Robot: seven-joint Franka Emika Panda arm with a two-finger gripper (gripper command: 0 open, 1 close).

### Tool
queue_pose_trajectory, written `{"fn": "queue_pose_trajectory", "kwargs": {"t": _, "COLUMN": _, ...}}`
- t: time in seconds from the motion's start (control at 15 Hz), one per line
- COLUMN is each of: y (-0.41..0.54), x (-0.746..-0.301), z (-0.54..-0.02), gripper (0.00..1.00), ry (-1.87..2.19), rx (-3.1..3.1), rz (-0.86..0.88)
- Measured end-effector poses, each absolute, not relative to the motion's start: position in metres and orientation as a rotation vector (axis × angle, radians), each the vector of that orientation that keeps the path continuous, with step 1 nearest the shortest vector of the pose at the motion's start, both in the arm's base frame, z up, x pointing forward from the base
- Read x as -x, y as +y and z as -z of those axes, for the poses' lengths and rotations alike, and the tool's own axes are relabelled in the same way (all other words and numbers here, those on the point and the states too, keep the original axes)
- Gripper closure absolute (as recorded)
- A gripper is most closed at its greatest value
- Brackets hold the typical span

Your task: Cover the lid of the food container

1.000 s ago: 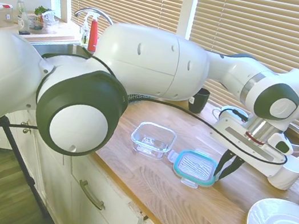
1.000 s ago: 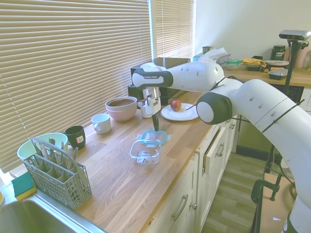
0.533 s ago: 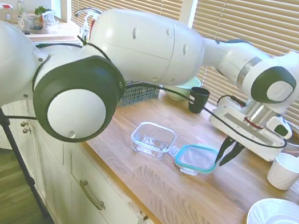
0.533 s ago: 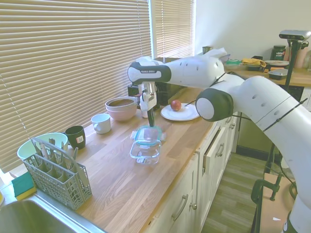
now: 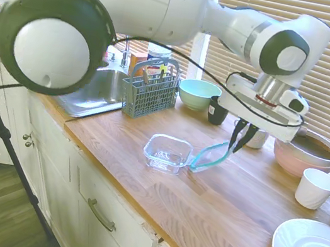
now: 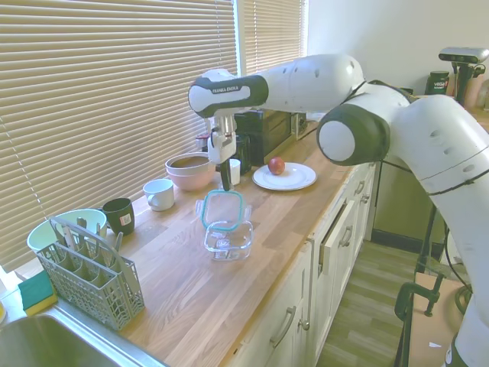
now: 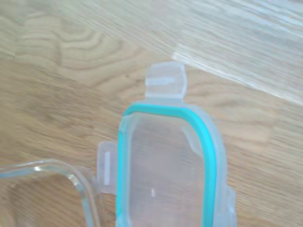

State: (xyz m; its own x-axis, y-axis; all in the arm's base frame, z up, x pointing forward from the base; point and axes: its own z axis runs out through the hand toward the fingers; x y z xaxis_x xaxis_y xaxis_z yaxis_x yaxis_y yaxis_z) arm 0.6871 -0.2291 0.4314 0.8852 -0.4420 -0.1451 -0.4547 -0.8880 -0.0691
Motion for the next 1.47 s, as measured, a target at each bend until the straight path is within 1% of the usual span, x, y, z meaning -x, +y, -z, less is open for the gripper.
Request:
{"fn": "queue_pose_trajectory", "kwargs": {"t": 0.2, "y": -0.212, "x": -0.671, "z": -0.446, "gripper": 1.00, "ry": 0.712, "rx": 2.964, "rz": -0.162}}
{"fn": "queue_pose_trajectory", "kwargs": {"t": 0.53, "y": -0.200, "x": -0.627, "z": -0.473, "gripper": 1.00, "ry": 0.718, "rx": 2.978, "rz": -0.120}}
{"fn": "queue_pose_trajectory", "kwargs": {"t": 0.8, "y": -0.179, "x": -0.594, "z": -0.481, "gripper": 1.00, "ry": 0.706, "rx": 3.006, "rz": -0.099}}
{"fn": "queue_pose_trajectory", "kwargs": {"t": 1.2, "y": -0.158, "x": -0.581, "z": -0.509, "gripper": 1.00, "ry": 0.696, "rx": 3.036, "rz": -0.036}}
{"fn": "queue_pose_trajectory", "kwargs": {"t": 1.47, "y": -0.141, "x": -0.585, "z": -0.512, "gripper": 1.00, "ry": 0.672, "rx": 3.074, "rz": -0.032}}
